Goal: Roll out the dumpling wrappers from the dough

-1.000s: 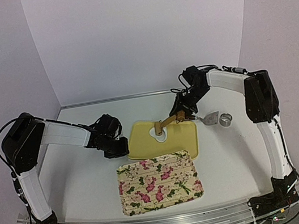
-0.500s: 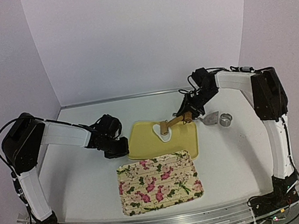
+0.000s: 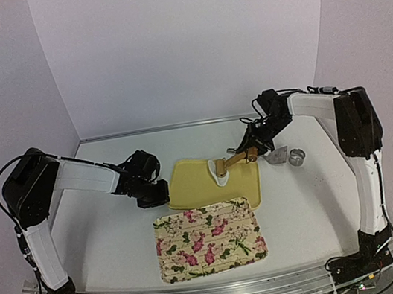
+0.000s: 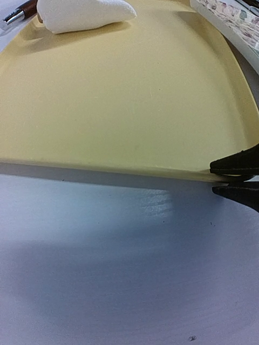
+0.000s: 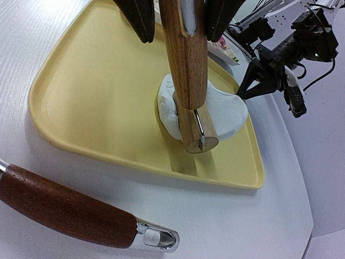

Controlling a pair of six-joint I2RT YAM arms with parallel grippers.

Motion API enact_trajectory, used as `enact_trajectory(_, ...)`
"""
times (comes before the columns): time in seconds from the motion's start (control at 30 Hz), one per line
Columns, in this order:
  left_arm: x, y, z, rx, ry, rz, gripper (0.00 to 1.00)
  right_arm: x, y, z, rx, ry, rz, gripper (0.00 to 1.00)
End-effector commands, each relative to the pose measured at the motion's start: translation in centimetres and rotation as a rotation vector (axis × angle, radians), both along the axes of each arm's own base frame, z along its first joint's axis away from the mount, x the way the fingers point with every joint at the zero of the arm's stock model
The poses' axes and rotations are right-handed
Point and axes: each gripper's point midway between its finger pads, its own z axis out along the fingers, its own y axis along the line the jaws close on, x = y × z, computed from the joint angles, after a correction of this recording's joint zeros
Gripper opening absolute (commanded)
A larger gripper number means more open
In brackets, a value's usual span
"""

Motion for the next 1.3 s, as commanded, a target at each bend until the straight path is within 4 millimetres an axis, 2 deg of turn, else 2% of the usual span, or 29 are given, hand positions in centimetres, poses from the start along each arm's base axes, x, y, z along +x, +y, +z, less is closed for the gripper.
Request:
enact_trajectory(0.0, -2.0, 2.3, -2.1, 0.097, 0.093, 0.001, 0.00, -5.1, -5.9, -11.4, -0.479, 0.259, -0.002, 0.00)
enact_trajectory(0.13, -1.9, 2.2, -1.9, 0.095, 0.089, -0.001, 0.00, -5.1, -4.1, -12.9, -0.489, 0.268, 0.019, 0.00)
enact_trajectory(0.27, -2.0, 2.2, -1.8, 0.096, 0.088, -0.003, 0.00, -5.2, -3.2, -13.9, -0.502, 0.274, 0.031, 0.00)
enact_trajectory(0.43, -1.8, 1.9, -1.8, 0.088, 0.088, -0.007, 0.00, -5.2, -2.6, -14.3, -0.503, 0.273, 0.038, 0.00)
enact_trajectory(0.83, -1.9, 1.6, -1.8, 0.076, 0.088, -0.019, 0.00, -4.9, -0.9, -14.9, -0.482, 0.274, 0.050, 0.00)
enact_trajectory(1.1, -1.8, 1.6, -1.6, 0.071, 0.084, -0.019, 0.00, -4.5, -0.2, -14.5, -0.470, 0.261, 0.050, 0.00)
enact_trajectory(1.27, -2.0, 2.0, -1.9, 0.078, 0.101, 0.003, 0.00, -4.6, -0.7, -13.8, -0.481, 0.256, 0.044, 0.00)
